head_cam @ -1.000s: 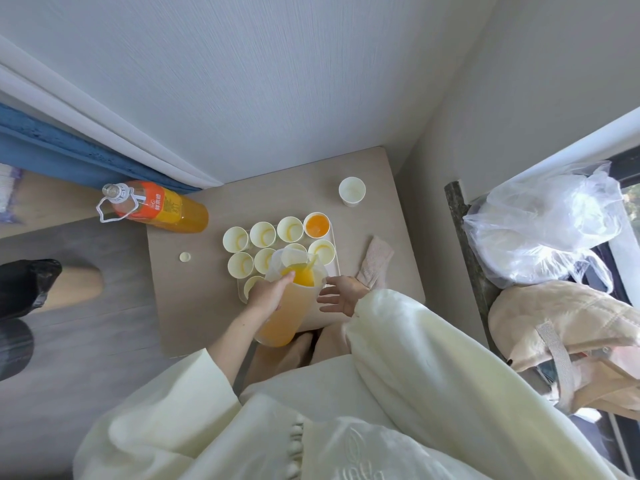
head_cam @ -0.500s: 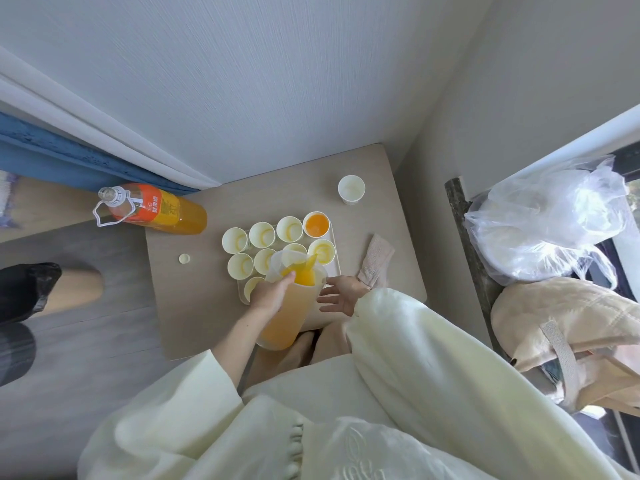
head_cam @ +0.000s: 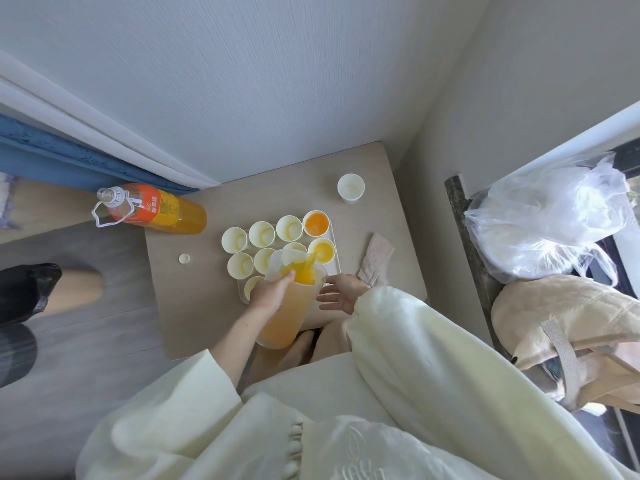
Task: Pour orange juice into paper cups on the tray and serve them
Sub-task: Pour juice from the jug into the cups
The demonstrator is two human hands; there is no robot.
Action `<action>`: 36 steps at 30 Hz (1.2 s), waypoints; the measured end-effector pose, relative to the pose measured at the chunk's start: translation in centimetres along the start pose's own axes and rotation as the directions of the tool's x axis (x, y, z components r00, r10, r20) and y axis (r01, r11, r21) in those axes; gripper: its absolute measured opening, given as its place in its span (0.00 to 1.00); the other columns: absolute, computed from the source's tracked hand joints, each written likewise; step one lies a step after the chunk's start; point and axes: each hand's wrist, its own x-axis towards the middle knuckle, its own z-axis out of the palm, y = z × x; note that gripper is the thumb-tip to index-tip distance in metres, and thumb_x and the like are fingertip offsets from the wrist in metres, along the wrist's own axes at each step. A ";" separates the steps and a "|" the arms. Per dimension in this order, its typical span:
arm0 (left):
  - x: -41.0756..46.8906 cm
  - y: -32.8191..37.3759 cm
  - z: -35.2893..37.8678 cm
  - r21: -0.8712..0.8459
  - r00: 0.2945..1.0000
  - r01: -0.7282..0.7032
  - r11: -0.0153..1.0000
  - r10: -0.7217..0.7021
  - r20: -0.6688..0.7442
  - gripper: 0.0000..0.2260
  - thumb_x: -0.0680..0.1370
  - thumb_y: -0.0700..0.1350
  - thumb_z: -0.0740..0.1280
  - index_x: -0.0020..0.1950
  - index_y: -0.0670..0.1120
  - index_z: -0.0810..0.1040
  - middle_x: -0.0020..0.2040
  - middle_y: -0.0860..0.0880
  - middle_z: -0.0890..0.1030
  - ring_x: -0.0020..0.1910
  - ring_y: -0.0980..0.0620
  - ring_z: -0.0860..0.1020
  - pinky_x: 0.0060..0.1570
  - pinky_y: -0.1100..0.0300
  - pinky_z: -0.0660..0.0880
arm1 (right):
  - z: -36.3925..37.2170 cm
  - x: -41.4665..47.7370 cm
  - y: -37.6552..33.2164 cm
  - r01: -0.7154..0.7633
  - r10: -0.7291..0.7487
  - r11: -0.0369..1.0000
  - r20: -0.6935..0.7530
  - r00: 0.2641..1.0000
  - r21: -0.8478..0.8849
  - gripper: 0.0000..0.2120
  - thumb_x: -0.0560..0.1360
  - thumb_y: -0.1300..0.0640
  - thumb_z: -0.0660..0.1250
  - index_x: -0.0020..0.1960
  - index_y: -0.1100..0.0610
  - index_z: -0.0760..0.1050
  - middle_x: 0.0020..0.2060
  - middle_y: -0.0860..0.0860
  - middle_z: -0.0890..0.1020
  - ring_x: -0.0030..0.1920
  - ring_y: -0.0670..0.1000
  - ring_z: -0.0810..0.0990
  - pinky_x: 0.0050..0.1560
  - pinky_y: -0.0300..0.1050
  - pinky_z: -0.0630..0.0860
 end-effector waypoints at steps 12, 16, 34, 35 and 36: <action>-0.1 -0.2 -0.1 0.009 1.000 -0.001 1.000 0.001 0.006 0.26 0.75 0.63 0.65 0.30 0.43 0.66 0.26 0.47 0.69 0.28 0.48 0.70 0.35 0.58 0.68 | 0.3 -0.1 0.0 -0.014 0.014 1.000 -0.007 1.000 0.000 0.17 0.80 0.60 0.60 0.65 0.67 0.70 0.51 0.59 0.78 0.43 0.56 0.80 0.32 0.48 0.79; -0.2 -0.2 -0.1 0.008 1.000 -0.011 1.000 0.011 0.000 0.26 0.75 0.63 0.65 0.30 0.43 0.65 0.27 0.46 0.69 0.28 0.48 0.70 0.35 0.58 0.68 | 0.4 0.0 0.2 -0.009 0.009 1.000 -0.003 1.000 -0.003 0.17 0.80 0.60 0.60 0.66 0.68 0.70 0.53 0.60 0.77 0.42 0.56 0.80 0.31 0.48 0.79; -0.3 0.1 -0.4 0.014 1.000 -0.011 1.000 0.012 -0.010 0.26 0.74 0.63 0.66 0.30 0.43 0.66 0.25 0.47 0.69 0.28 0.48 0.71 0.36 0.57 0.69 | 0.7 -0.1 0.1 0.005 -0.005 1.000 -0.012 1.000 0.002 0.17 0.80 0.60 0.59 0.66 0.67 0.70 0.54 0.61 0.77 0.43 0.57 0.80 0.33 0.50 0.79; -0.3 0.2 -0.4 0.012 1.000 -0.010 1.000 0.010 -0.011 0.26 0.74 0.63 0.66 0.30 0.43 0.66 0.25 0.47 0.69 0.27 0.48 0.71 0.36 0.58 0.69 | 0.6 -0.1 0.1 0.006 -0.006 1.000 -0.011 1.000 0.002 0.16 0.80 0.61 0.59 0.66 0.67 0.70 0.54 0.61 0.77 0.43 0.57 0.80 0.34 0.51 0.79; -0.3 0.2 -0.4 0.011 1.000 -0.008 1.000 0.008 -0.011 0.26 0.74 0.63 0.66 0.30 0.43 0.66 0.25 0.47 0.69 0.27 0.48 0.70 0.36 0.58 0.69 | 0.6 -0.1 0.1 0.006 -0.006 1.000 -0.011 1.000 0.002 0.16 0.81 0.61 0.58 0.66 0.67 0.70 0.54 0.61 0.77 0.44 0.57 0.80 0.35 0.51 0.79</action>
